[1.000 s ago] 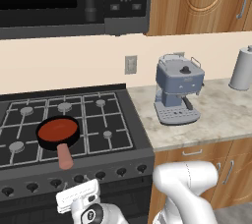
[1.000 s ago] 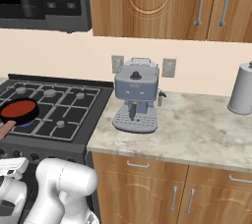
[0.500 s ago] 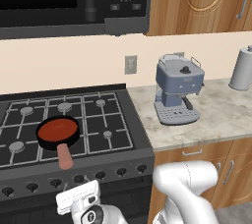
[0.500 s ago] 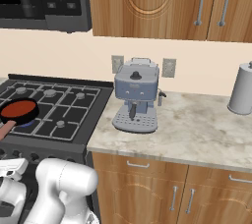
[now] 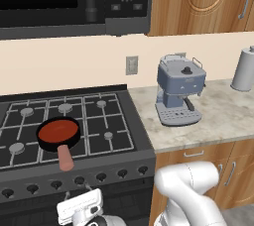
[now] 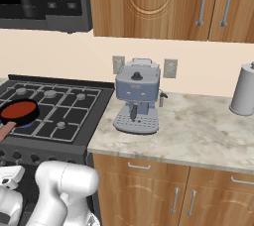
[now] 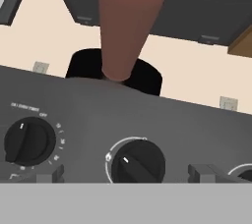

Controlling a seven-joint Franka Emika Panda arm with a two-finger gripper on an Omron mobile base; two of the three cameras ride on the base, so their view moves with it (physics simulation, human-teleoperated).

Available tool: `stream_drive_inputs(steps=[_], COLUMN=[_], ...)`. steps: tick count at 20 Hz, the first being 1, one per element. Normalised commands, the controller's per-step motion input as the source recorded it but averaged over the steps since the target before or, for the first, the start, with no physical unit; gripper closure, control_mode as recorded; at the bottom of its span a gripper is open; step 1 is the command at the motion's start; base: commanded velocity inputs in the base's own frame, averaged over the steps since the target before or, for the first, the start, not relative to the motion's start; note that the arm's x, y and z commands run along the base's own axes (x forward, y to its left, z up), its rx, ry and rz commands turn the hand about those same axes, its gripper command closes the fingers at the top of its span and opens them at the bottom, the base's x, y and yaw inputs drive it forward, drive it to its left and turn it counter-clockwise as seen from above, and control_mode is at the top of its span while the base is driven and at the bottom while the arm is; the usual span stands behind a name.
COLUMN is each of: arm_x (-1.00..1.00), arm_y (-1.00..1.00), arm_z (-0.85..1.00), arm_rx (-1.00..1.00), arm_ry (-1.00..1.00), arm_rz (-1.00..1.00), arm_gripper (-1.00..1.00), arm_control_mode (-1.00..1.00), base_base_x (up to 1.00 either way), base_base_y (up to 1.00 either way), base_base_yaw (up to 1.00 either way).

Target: Wait until the marinara sauce is simmered to a deep red color and then turn off the stove.

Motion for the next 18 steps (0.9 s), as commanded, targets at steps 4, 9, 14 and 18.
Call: stream_drive_inputs(steps=[4, 9, 14, 18], arm_x=[-0.15, -0.02, 0.0, 0.0], arm_y=[-0.33, -0.27, -0.33, -0.06], arm_z=[0.0, 0.0, 0.0, 0.0], arm_rx=[0.04, 0.02, 0.03, 0.01], arm_ry=[0.0, 0.0, 0.0, 0.0], arm_rz=[0.0, 0.0, 0.0, 0.0], arm_gripper=[-1.0, -1.0, -1.0, -1.0], arm_control_mode=[-1.0, -1.0, -1.0, -1.0], base_base_x=[0.0, 0.0, 0.0, 0.0], base_base_y=[0.0, 0.0, 0.0, 0.0], base_base_yaw=[0.0, 0.0, 0.0, 0.0])
